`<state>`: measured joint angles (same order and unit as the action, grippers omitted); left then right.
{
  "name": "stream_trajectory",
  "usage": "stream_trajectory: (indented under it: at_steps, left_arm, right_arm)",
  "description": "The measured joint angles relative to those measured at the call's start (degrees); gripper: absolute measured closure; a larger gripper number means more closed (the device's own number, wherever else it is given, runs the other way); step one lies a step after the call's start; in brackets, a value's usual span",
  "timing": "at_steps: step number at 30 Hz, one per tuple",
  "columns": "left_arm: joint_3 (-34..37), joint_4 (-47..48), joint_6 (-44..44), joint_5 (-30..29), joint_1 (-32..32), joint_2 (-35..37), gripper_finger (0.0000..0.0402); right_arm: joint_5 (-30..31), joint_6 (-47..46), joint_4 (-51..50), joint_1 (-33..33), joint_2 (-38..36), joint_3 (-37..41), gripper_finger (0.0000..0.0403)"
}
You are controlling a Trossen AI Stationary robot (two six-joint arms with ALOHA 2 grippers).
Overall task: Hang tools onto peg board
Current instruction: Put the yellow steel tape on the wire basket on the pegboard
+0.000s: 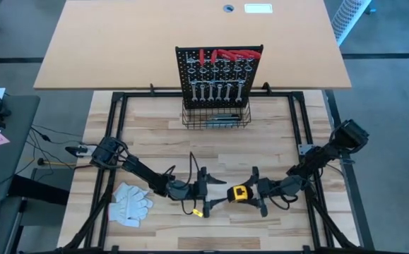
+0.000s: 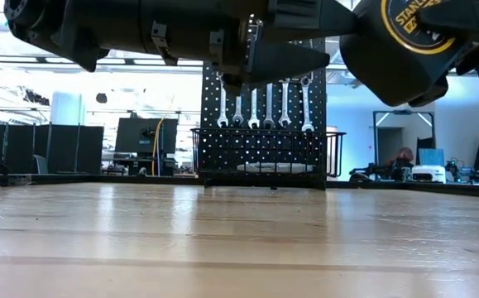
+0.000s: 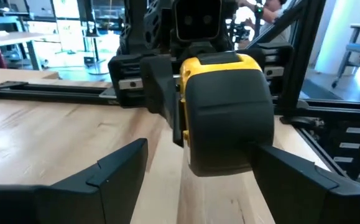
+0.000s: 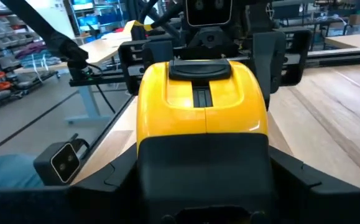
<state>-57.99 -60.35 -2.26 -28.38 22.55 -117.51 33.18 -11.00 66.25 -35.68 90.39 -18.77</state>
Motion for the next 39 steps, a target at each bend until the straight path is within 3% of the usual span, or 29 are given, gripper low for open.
stream_trajectory:
  at_steps: [10,15,20,23,31,39]
  left_arm:
    - [-0.28,0.61,-2.89,3.74,-0.70,0.00,0.0118]
    - [-2.46,2.12,-2.91,1.19,-1.21,-0.35,0.0118]
    - [-4.73,8.35,-0.86,0.58,-0.31,-0.63,0.0118]
    - [-4.69,8.61,0.50,-2.46,-0.04,-0.55,0.0118]
    - [-4.53,7.03,-0.42,-0.62,0.24,-0.50,0.0119]
    - [-4.40,6.18,-0.66,1.20,0.22,-0.50,0.0178]
  right_arm:
    - [1.09,0.10,0.02,0.11,0.04,0.01,0.0170]
    - [5.63,-0.35,0.56,0.79,-0.02,-0.16,0.0170]
    - [1.63,-0.69,-0.62,1.10,0.11,-0.10,0.0170]
    - [2.11,-0.04,-0.73,1.20,0.11,-0.10,0.0170]
    - [1.38,0.37,-0.16,0.94,0.07,-0.10,0.0170]
    - [0.71,0.60,-0.17,0.58,0.06,-0.10,0.0170]
